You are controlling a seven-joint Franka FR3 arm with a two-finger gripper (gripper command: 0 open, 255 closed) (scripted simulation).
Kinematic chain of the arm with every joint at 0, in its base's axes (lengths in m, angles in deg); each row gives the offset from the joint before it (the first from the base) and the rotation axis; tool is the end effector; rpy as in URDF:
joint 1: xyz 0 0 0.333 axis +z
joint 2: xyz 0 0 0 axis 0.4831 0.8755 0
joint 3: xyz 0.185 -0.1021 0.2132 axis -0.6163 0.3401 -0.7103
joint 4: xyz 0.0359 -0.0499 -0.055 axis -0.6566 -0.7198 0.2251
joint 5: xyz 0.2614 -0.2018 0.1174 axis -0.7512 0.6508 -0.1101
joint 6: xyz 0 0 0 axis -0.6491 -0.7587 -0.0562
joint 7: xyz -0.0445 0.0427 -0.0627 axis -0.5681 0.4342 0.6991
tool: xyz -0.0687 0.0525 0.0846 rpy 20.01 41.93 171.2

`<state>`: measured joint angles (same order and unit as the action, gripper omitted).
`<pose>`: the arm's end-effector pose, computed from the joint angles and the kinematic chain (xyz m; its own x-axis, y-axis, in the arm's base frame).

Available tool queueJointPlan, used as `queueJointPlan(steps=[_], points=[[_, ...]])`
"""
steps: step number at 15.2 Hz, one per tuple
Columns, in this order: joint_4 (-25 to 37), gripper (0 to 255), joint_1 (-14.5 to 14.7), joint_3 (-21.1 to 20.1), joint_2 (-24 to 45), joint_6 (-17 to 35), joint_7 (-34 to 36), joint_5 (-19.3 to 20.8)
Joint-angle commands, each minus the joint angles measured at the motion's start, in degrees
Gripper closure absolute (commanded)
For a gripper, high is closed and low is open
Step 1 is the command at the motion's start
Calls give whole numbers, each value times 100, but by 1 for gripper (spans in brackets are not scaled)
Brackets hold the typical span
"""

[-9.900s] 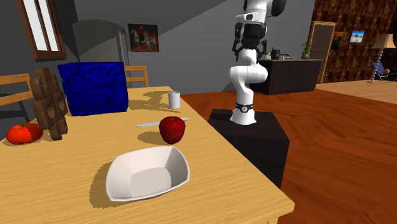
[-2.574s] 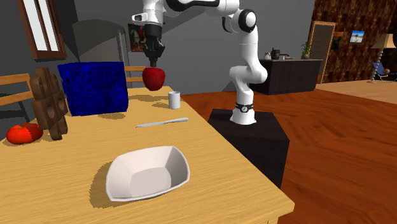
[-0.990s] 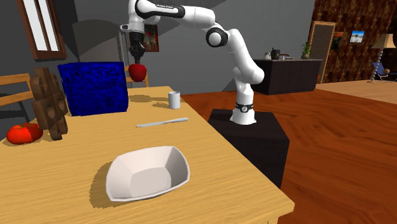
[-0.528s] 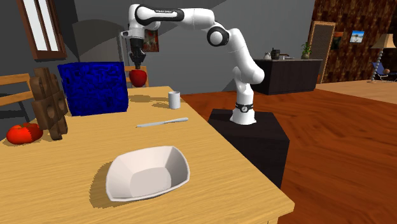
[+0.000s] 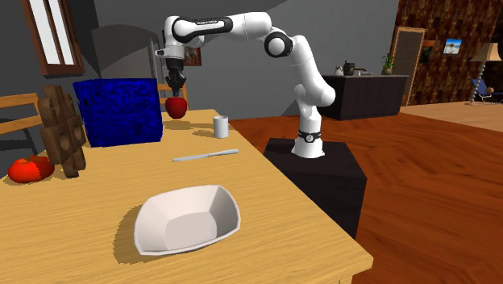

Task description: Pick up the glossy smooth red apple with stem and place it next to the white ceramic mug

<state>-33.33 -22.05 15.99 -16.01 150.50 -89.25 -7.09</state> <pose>0.1716 -0.6227 0.4803 0.9215 -0.3659 0.1305 -0.3659 -0.9303 -0.0246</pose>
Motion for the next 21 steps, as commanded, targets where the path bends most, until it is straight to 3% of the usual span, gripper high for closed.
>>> queueJointPlan(steps=[1,17,21], points=[[-125,255,15,-10,24,144,-31,-19],[-1137,255,135,-110,198,1259,-302,-207],[-1137,255,135,-110,198,1259,-302,-207]])
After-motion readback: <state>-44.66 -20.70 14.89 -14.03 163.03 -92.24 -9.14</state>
